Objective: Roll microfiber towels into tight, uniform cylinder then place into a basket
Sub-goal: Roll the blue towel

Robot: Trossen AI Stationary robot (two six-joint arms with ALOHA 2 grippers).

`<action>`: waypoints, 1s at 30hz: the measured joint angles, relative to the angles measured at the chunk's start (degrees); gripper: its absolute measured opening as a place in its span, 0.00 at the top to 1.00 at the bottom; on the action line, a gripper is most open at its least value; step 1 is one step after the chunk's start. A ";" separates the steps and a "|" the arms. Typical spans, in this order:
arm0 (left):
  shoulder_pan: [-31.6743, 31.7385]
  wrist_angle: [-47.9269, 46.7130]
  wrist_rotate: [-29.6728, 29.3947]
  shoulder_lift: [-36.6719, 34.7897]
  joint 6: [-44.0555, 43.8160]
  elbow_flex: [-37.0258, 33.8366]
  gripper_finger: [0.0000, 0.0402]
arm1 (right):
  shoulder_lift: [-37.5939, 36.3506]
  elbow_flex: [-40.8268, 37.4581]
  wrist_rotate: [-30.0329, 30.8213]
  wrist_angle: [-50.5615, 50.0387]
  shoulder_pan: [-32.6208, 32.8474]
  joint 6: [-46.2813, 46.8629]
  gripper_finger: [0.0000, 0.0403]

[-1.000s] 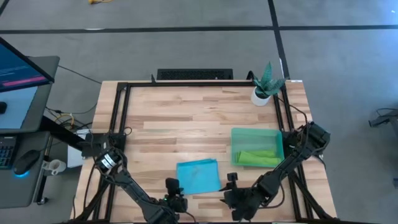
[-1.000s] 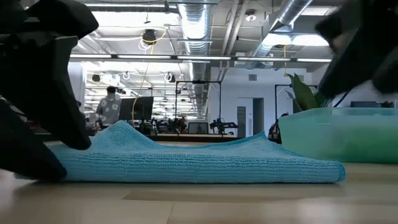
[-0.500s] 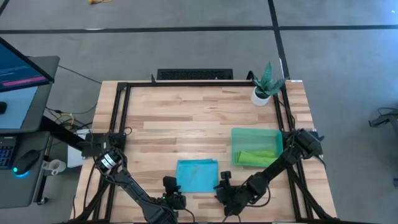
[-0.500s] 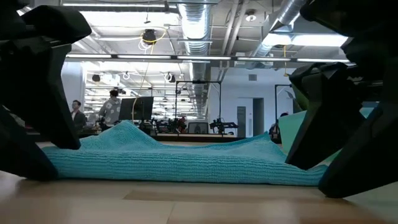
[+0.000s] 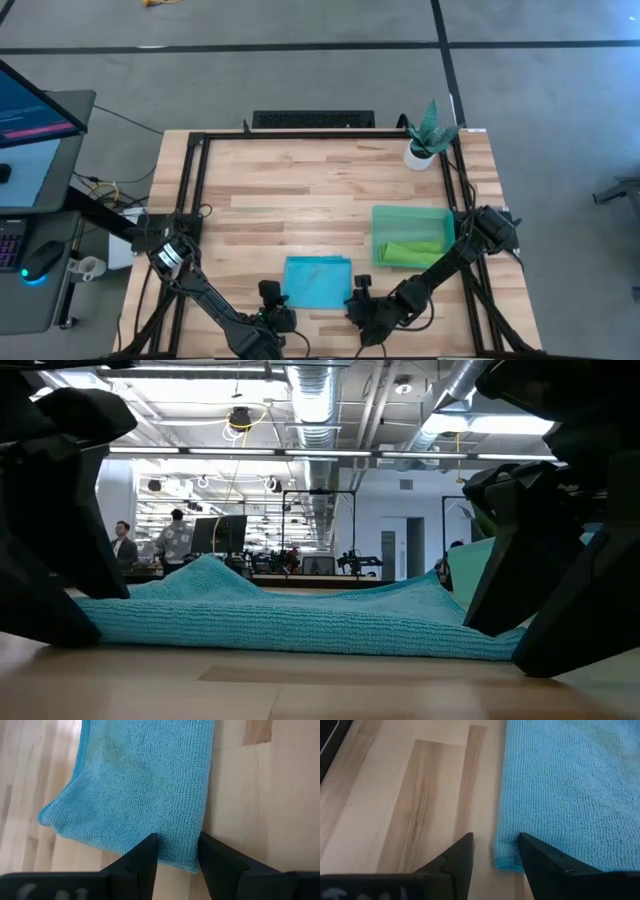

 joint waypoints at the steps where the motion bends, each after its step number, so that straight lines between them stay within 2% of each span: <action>1: 0.00 0.75 -0.01 -0.02 0.12 -0.35 0.67 | -0.02 -0.02 -0.02 -0.02 -0.09 0.00 0.55; 5: 0.11 1.56 1.62 0.00 -1.09 -0.29 0.71 | -0.02 -0.02 -0.69 -0.04 -0.39 0.00 0.55; 10: 0.11 1.60 3.79 0.35 -0.85 0.91 0.87 | 0.09 1.42 -0.85 -0.85 -0.02 -0.13 0.55; 13: 0.11 1.69 4.36 0.47 0.32 1.49 0.97 | 0.37 4.50 -1.05 -5.69 0.12 -1.59 0.54; 16: 0.16 1.67 4.42 0.48 0.42 1.60 0.97 | 0.42 8.49 -1.80 -13.14 0.19 -1.59 0.54; 20: 0.17 1.67 4.44 0.48 0.36 1.60 0.96 | 0.42 12.08 -1.66 -17.98 0.25 -1.61 0.54; 24: 0.17 1.69 4.42 0.48 0.34 1.60 0.96 | 0.26 14.12 -0.99 -19.11 0.05 -2.34 0.55; 30: 0.17 1.69 4.45 0.48 0.28 1.60 0.96 | 1.34 12.10 -0.87 -17.47 -0.83 -2.70 0.55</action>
